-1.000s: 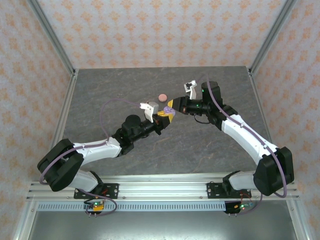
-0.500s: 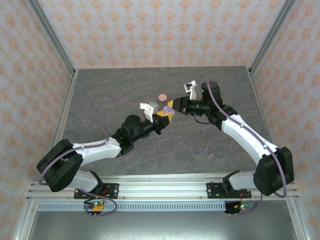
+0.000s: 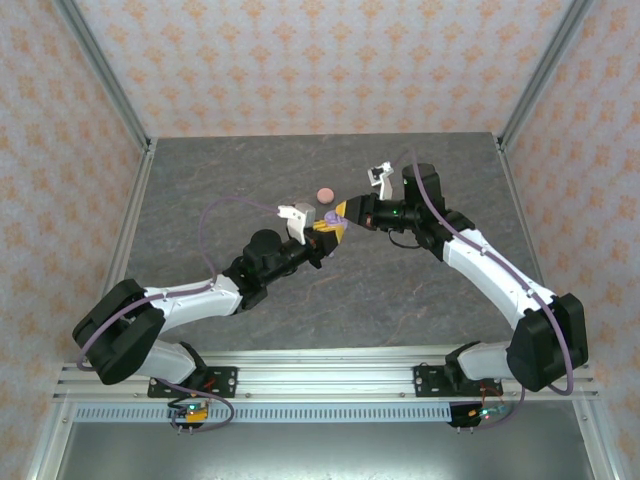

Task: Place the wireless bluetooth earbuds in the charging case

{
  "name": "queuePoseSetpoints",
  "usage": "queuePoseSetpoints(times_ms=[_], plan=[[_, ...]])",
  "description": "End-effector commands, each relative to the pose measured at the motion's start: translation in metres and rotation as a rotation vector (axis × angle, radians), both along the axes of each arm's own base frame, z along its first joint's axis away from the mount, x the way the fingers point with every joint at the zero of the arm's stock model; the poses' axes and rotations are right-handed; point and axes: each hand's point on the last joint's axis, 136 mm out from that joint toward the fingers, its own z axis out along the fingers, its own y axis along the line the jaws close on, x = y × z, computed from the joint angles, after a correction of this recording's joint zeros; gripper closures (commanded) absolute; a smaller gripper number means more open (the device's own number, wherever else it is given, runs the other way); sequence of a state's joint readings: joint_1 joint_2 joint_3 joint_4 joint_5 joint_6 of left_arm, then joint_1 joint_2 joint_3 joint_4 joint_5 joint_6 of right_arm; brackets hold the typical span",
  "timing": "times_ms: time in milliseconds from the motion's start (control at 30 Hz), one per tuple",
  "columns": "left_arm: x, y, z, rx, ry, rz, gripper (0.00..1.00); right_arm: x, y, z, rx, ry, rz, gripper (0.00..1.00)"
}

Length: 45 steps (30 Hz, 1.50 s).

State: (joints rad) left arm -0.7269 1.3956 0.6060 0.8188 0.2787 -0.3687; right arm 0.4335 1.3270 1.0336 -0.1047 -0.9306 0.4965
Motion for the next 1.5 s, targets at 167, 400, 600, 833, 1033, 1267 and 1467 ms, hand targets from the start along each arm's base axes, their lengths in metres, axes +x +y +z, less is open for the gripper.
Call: queuePoseSetpoints(times_ms=[167,400,600,833,1033,1267,1467], plan=[[0.001,0.002,0.037,-0.059,-0.083,0.023,0.94,-0.011,0.006,-0.009,-0.009,0.018,0.048,0.87],[-0.001,0.007,0.042,-0.063,-0.097,0.032,0.94,-0.012,-0.002,-0.021,-0.08,0.023,0.022,0.82],[-0.004,0.007,0.045,-0.057,-0.106,0.025,0.94,-0.012,-0.003,-0.019,-0.092,0.019,0.017,0.74],[-0.006,0.005,0.041,-0.036,-0.098,0.008,0.94,-0.012,-0.005,-0.012,-0.104,0.004,0.014,0.58],[-0.007,0.009,0.03,0.019,-0.079,0.018,0.94,-0.004,-0.019,-0.007,-0.169,-0.036,-0.081,0.49],[-0.016,0.024,0.021,0.103,-0.067,0.04,0.94,0.008,-0.045,-0.009,-0.253,-0.076,-0.24,0.48],[-0.025,0.036,0.013,0.173,-0.057,0.052,0.94,0.012,-0.045,-0.015,-0.264,-0.062,-0.248,0.47]])
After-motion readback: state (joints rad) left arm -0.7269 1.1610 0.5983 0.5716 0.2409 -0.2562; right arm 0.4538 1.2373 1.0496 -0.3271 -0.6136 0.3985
